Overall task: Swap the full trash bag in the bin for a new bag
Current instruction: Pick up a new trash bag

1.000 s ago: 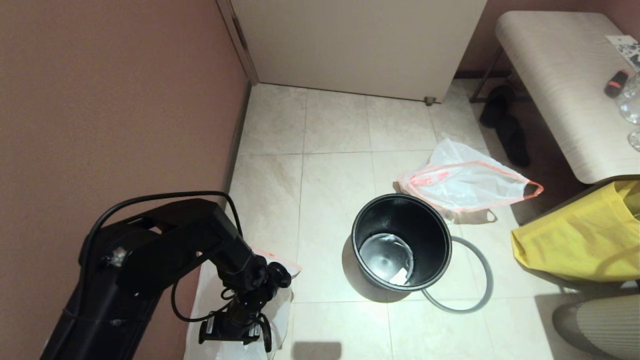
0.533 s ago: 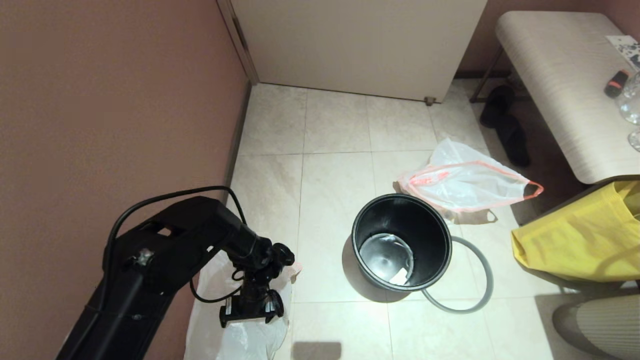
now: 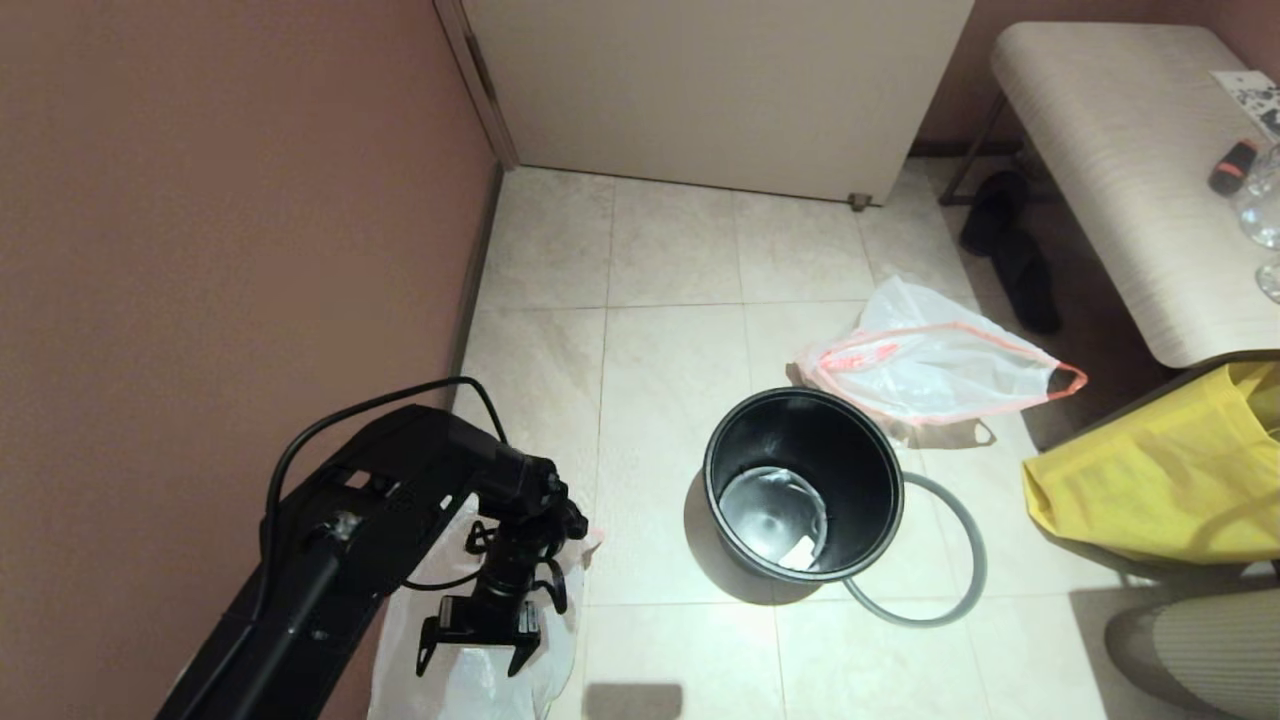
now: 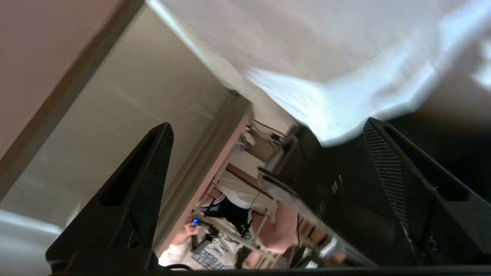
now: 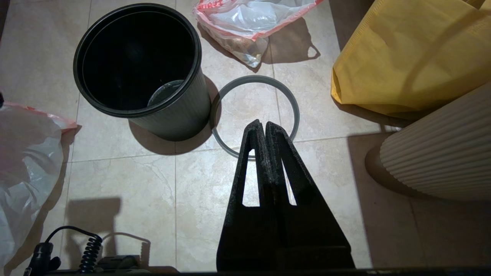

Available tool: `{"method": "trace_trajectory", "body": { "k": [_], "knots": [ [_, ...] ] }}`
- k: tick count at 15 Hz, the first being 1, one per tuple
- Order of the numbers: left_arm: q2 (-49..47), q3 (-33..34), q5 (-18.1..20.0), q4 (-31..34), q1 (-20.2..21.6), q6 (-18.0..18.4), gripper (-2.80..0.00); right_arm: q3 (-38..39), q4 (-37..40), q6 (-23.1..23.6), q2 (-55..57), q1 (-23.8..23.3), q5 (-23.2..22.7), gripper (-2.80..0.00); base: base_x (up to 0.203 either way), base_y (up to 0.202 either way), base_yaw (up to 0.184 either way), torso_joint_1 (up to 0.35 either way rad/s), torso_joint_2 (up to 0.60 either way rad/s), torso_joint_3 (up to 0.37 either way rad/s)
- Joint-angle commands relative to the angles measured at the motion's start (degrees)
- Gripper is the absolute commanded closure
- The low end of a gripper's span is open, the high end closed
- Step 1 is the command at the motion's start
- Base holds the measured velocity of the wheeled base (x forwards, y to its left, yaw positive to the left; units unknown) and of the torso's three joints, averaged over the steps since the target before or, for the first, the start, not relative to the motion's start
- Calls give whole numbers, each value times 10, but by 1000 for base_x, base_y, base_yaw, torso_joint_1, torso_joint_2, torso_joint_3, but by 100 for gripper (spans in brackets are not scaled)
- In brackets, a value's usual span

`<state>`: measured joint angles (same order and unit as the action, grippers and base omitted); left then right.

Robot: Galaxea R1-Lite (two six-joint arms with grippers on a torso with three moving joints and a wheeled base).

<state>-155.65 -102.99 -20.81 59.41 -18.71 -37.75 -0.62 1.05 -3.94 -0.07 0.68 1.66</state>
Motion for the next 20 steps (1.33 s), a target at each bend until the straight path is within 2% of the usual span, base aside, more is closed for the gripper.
{"method": "trace_trajectory", "body": {
  "k": [1, 2, 4, 7, 10, 13, 14, 17, 18, 20],
  "knots": [
    [-37, -27, -33, 6, 1, -51, -280, 0, 0, 0, 1, 0, 0, 0, 0, 0, 0, 0, 0, 0],
    [-39, -22, -49, -37, -1, -82, -280, 0, 0, 0, 1, 0, 0, 0, 0, 0, 0, 0, 0, 0],
    [-52, -7, -89, -120, 2, -73, -280, 0, 0, 0, 1, 0, 0, 0, 0, 0, 0, 0, 0, 0],
    [-104, -28, -128, -118, 1, -61, -280, 0, 0, 0, 1, 0, 0, 0, 0, 0, 0, 0, 0, 0],
    [-121, -35, -134, -81, 0, -57, -280, 0, 0, 0, 1, 0, 0, 0, 0, 0, 0, 0, 0, 0],
    [-133, -24, -137, -77, -14, -51, -280, 0, 0, 0, 1, 0, 0, 0, 0, 0, 0, 0, 0, 0],
    [-145, -28, -151, -74, -15, -44, -280, 0, 0, -1, 1, 0, 0, 0, 0, 0, 0, 0, 0, 0],
    [-160, -46, -160, -29, -14, -41, -280, 0, 0, 0, 1, 0, 0, 0, 0, 0, 0, 0, 0, 0],
    [-163, -51, -160, -15, -15, -40, 0, 0, 0, 0, 1, 0, 0, 0, 0, 0, 0, 0, 0, 0],
    [-166, -54, -160, -13, -15, -38, 0, 0, 0, 0, 1, 0, 0, 0, 0, 0, 0, 0, 0, 0]
  ]
}}
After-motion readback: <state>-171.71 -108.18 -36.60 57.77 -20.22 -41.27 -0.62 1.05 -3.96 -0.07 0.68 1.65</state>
